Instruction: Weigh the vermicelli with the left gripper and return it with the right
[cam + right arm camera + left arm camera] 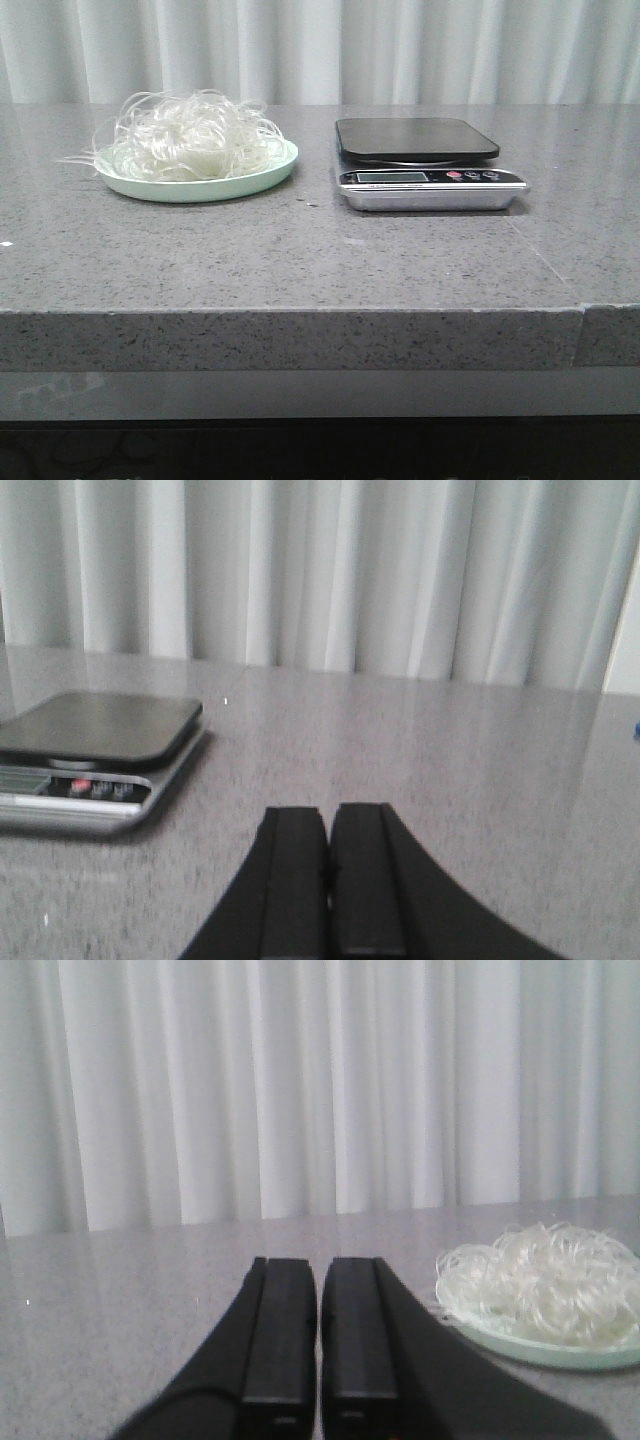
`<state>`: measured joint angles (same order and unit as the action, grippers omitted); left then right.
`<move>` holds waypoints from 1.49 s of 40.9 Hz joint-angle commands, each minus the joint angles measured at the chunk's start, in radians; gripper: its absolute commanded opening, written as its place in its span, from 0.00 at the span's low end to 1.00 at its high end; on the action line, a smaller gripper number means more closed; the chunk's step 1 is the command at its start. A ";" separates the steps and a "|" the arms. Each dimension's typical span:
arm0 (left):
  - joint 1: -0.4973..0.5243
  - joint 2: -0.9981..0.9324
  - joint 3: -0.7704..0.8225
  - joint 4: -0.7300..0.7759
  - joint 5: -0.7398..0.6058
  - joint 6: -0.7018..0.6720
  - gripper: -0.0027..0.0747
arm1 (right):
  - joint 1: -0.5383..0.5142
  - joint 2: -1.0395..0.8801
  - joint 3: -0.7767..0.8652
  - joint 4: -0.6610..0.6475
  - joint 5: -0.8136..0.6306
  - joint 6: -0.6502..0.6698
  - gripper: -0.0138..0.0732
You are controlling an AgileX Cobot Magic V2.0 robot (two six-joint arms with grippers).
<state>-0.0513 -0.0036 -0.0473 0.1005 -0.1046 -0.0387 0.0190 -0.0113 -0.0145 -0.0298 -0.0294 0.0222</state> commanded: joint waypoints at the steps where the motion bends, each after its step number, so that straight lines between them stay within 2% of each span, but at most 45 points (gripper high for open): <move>1: -0.007 -0.018 -0.124 -0.006 -0.079 -0.015 0.22 | -0.005 -0.015 -0.112 -0.008 -0.047 -0.004 0.33; 7: -0.007 -0.015 -0.313 -0.006 0.054 -0.015 0.22 | -0.005 0.011 -0.286 -0.007 0.097 -0.004 0.33; 14: -0.007 0.040 -0.526 -0.006 0.234 -0.015 0.22 | -0.005 0.124 -0.503 -0.007 0.277 -0.004 0.33; 27: -0.007 0.284 -0.812 -0.006 0.573 -0.015 0.22 | -0.005 0.389 -0.788 -0.007 0.596 -0.004 0.33; 37: -0.007 0.403 -0.786 -0.006 0.683 -0.015 0.22 | -0.005 0.513 -0.790 -0.007 0.651 -0.004 0.33; 55: -0.007 0.483 -0.646 -0.015 0.662 -0.015 0.22 | -0.005 0.604 -0.738 -0.007 0.678 -0.004 0.33; 58: -0.007 0.494 -0.646 -0.015 0.657 -0.013 0.30 | -0.005 0.612 -0.738 -0.007 0.682 -0.004 0.41; 61: -0.007 0.509 -0.646 -0.015 0.646 0.000 0.49 | -0.005 0.620 -0.738 -0.007 0.682 -0.004 0.58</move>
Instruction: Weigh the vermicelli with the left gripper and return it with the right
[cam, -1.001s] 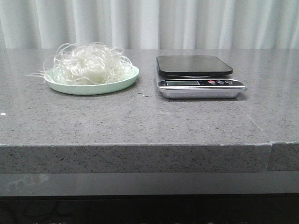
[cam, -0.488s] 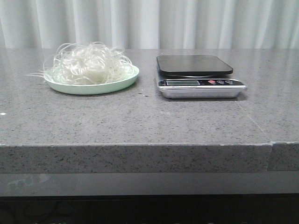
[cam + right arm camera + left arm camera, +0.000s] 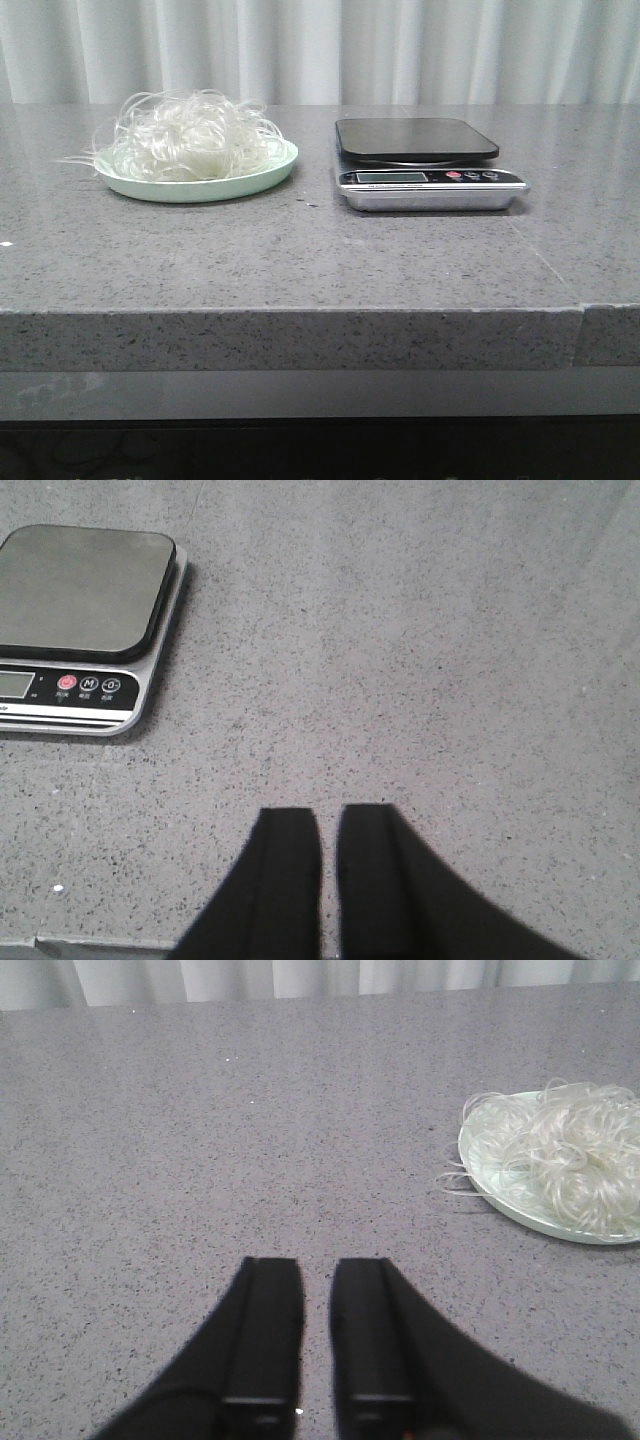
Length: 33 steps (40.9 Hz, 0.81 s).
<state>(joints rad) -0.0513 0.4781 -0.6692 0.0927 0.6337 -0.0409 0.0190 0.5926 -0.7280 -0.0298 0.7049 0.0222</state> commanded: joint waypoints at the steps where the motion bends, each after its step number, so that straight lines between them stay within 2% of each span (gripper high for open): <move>1: -0.007 0.033 -0.024 -0.007 -0.097 0.012 0.58 | -0.005 0.018 -0.025 -0.007 -0.053 -0.004 0.63; 4: -0.007 0.058 -0.026 -0.008 -0.117 0.023 0.74 | -0.005 0.023 -0.025 -0.007 -0.048 -0.004 0.75; 6: -0.008 0.082 -0.033 -0.022 -0.129 0.025 0.79 | -0.005 0.027 -0.025 -0.007 -0.047 -0.004 0.79; 15: -0.071 0.259 -0.115 -0.162 -0.138 0.152 0.78 | -0.005 0.027 -0.025 -0.006 -0.048 -0.004 0.79; 22: -0.171 0.429 -0.197 -0.171 -0.171 0.154 0.78 | -0.005 0.027 -0.025 -0.006 -0.048 -0.004 0.79; 33: -0.313 0.713 -0.323 -0.173 -0.299 0.154 0.78 | -0.005 0.027 -0.025 -0.006 -0.048 -0.004 0.79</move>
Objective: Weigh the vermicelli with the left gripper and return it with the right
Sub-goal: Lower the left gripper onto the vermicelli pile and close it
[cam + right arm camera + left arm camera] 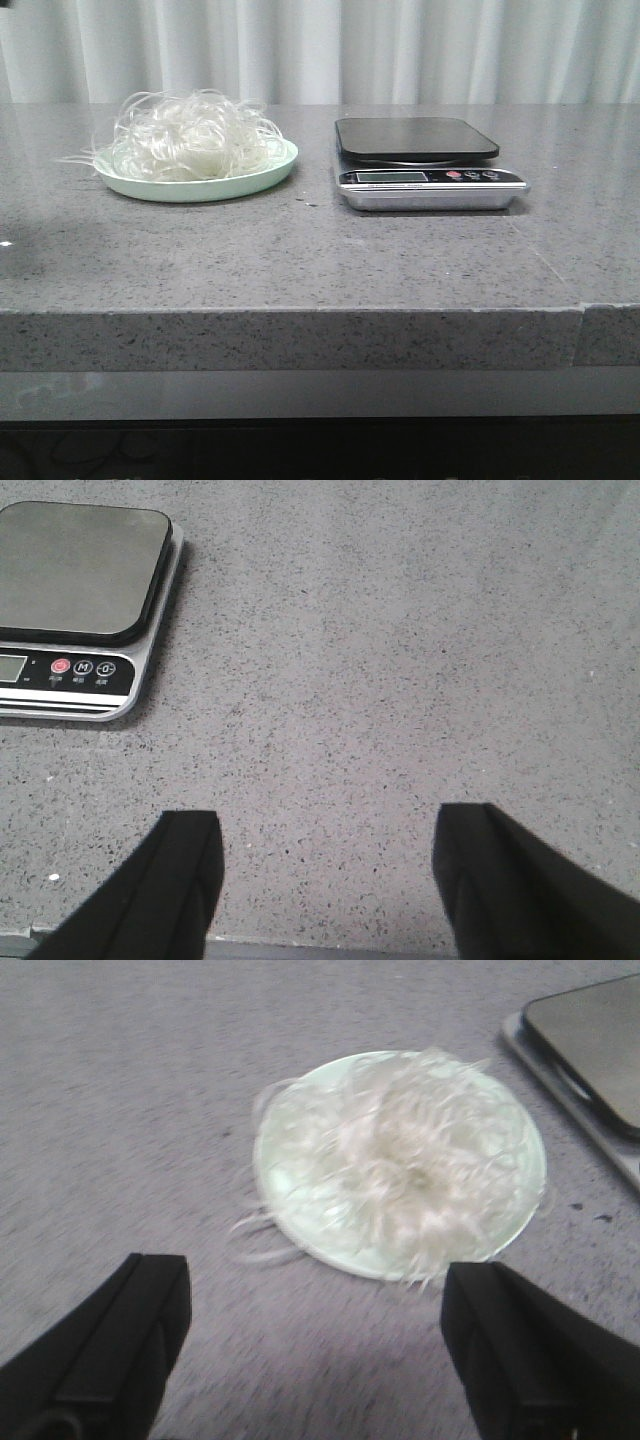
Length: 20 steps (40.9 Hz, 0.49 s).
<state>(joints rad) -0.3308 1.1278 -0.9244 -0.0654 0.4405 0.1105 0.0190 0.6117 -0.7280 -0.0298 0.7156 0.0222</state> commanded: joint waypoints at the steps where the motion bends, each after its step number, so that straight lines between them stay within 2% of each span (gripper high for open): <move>1: -0.037 0.087 -0.079 -0.015 -0.108 0.003 0.78 | -0.005 0.008 -0.025 -0.006 -0.059 -0.004 0.79; 12: -0.054 0.347 -0.240 -0.022 -0.111 -0.001 0.78 | -0.005 0.008 -0.025 -0.006 -0.059 -0.004 0.79; 20: -0.051 0.467 -0.318 -0.019 -0.112 -0.001 0.78 | -0.005 0.008 -0.025 -0.006 -0.059 -0.004 0.79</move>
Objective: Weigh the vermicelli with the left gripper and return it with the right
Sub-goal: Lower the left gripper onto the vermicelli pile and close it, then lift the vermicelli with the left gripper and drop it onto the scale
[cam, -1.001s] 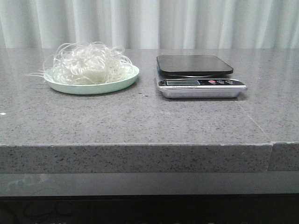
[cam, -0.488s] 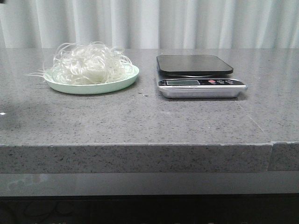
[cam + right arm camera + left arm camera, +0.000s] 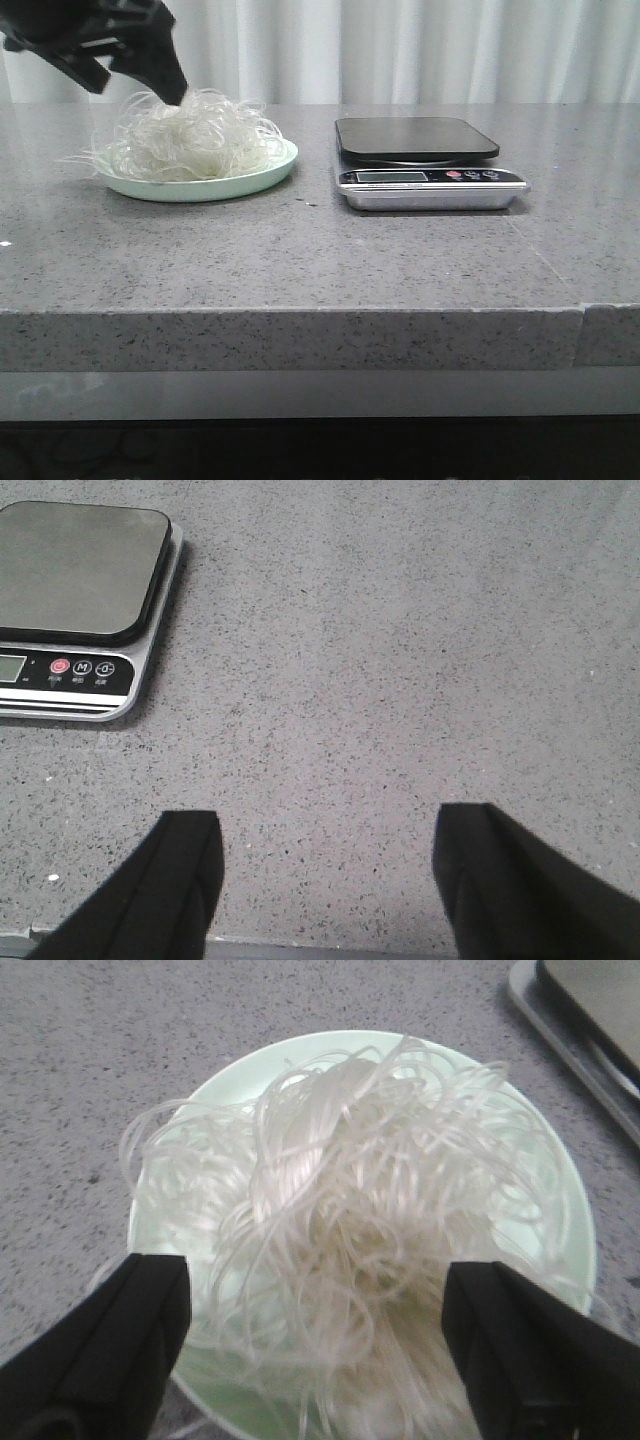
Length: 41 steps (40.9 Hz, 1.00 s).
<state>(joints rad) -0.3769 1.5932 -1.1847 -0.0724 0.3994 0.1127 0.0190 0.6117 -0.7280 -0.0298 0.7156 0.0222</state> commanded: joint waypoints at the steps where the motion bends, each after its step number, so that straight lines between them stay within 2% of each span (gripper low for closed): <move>1: -0.004 0.017 -0.062 -0.012 -0.076 -0.004 0.78 | -0.005 0.008 -0.025 -0.006 -0.059 -0.004 0.79; 9: -0.004 0.088 -0.076 -0.012 -0.085 -0.004 0.78 | -0.005 0.008 -0.025 -0.006 -0.059 -0.004 0.79; 12: -0.004 0.102 -0.076 -0.012 -0.085 -0.004 0.75 | -0.005 0.008 -0.025 -0.006 -0.059 -0.004 0.79; 15: -0.004 0.110 -0.076 -0.012 -0.085 -0.004 0.66 | -0.005 0.008 -0.025 -0.006 -0.059 -0.004 0.79; 17: -0.004 0.110 -0.076 -0.012 -0.085 -0.004 0.54 | -0.005 0.008 -0.025 -0.006 -0.059 -0.004 0.79; 20: -0.004 0.110 -0.076 -0.012 -0.085 -0.004 0.43 | -0.005 0.008 -0.025 -0.006 -0.059 -0.004 0.79; 28: -0.004 0.108 -0.090 -0.012 -0.056 -0.004 0.22 | -0.005 0.008 -0.025 -0.006 -0.059 -0.004 0.79; 41: -0.019 0.011 -0.190 -0.012 0.031 -0.004 0.22 | -0.005 0.008 -0.025 -0.006 -0.060 -0.004 0.79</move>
<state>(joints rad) -0.3833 1.6945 -1.3075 -0.0796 0.4713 0.1127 0.0190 0.6117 -0.7280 -0.0298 0.7156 0.0222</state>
